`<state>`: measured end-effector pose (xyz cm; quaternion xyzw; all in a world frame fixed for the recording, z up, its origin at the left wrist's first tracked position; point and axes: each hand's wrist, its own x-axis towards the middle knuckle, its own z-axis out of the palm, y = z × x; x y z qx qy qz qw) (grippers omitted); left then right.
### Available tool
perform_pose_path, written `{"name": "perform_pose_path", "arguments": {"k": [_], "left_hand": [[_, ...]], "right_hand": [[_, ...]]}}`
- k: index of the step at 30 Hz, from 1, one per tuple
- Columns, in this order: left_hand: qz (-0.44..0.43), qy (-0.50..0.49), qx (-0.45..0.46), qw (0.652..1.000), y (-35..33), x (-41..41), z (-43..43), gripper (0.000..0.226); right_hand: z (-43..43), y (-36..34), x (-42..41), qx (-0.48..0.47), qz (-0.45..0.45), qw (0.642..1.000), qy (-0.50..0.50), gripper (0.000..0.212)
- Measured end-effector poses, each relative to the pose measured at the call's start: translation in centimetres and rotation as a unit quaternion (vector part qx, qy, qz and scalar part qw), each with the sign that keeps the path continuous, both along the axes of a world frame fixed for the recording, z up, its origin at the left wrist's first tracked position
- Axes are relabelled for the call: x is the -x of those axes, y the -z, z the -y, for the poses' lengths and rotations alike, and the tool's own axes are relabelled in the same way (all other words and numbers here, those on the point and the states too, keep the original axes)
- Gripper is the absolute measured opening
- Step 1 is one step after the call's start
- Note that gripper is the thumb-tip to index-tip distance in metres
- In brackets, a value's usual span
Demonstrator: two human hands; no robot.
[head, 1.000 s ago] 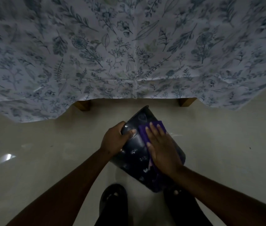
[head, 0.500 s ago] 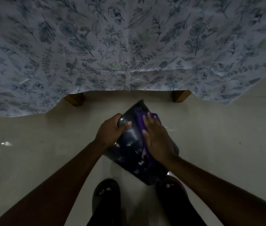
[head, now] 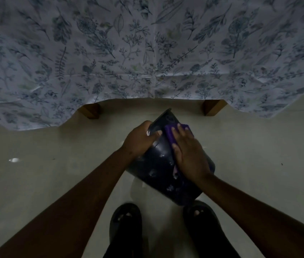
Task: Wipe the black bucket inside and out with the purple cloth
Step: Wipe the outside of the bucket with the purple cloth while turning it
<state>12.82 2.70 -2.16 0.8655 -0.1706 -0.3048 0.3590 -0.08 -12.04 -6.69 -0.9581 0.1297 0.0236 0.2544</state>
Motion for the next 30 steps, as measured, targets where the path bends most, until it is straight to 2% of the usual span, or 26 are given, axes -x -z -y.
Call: {"name": "perform_pose_path", "arguments": {"k": [2,4,6,8,10,12,16,20,24,26,30], "left_hand": [[-0.013,0.027,0.015,0.999,0.0,0.3,-1.0,0.033],[0.018,0.028,0.009,0.999,0.8,1.0,-2.2,0.031],[0.029,0.0,0.017,0.999,1.2,1.3,-2.7,0.025],[0.033,-0.009,0.02,0.999,1.4,1.1,-2.2,0.025],[0.042,0.003,0.01,0.999,1.3,0.7,-1.5,0.028],[0.047,0.008,0.005,0.999,1.1,0.7,-1.1,0.028],[0.042,-0.004,0.015,0.999,0.7,1.1,-1.0,0.031],[0.052,-0.014,-0.006,0.999,0.8,0.5,-0.2,0.03],[0.043,-0.018,-0.011,0.999,1.0,0.4,0.0,0.029],[0.04,-0.016,-0.007,0.999,0.9,0.5,0.1,0.028],[0.035,-0.025,-0.001,0.999,0.6,0.6,0.5,0.028]], "right_hand": [[1.6,0.2,-1.2,-0.058,0.001,0.997,0.054,0.051],[2.0,0.3,-0.8,-0.103,0.001,0.99,0.096,0.05],[0.9,0.5,1.5,-0.046,-0.009,0.995,0.092,0.052],[-1.3,0.8,5.0,0.057,-0.024,0.998,0.015,0.054],[-2.9,1.2,7.0,0.094,-0.026,0.994,-0.052,0.054],[-3.1,0.8,5.9,0.09,-0.029,0.994,-0.062,0.054],[-1.5,-0.3,0.6,0.055,-0.021,0.998,-0.017,0.053],[-0.9,0.6,2.1,0.035,-0.033,0.998,0.049,0.053],[-3.0,1.1,6.1,0.109,-0.032,0.991,-0.069,0.054],[-2.7,0.6,4.4,0.097,-0.027,0.992,-0.08,0.055],[-0.9,-0.4,-1.2,0.031,-0.017,0.999,0.025,0.054]]}}
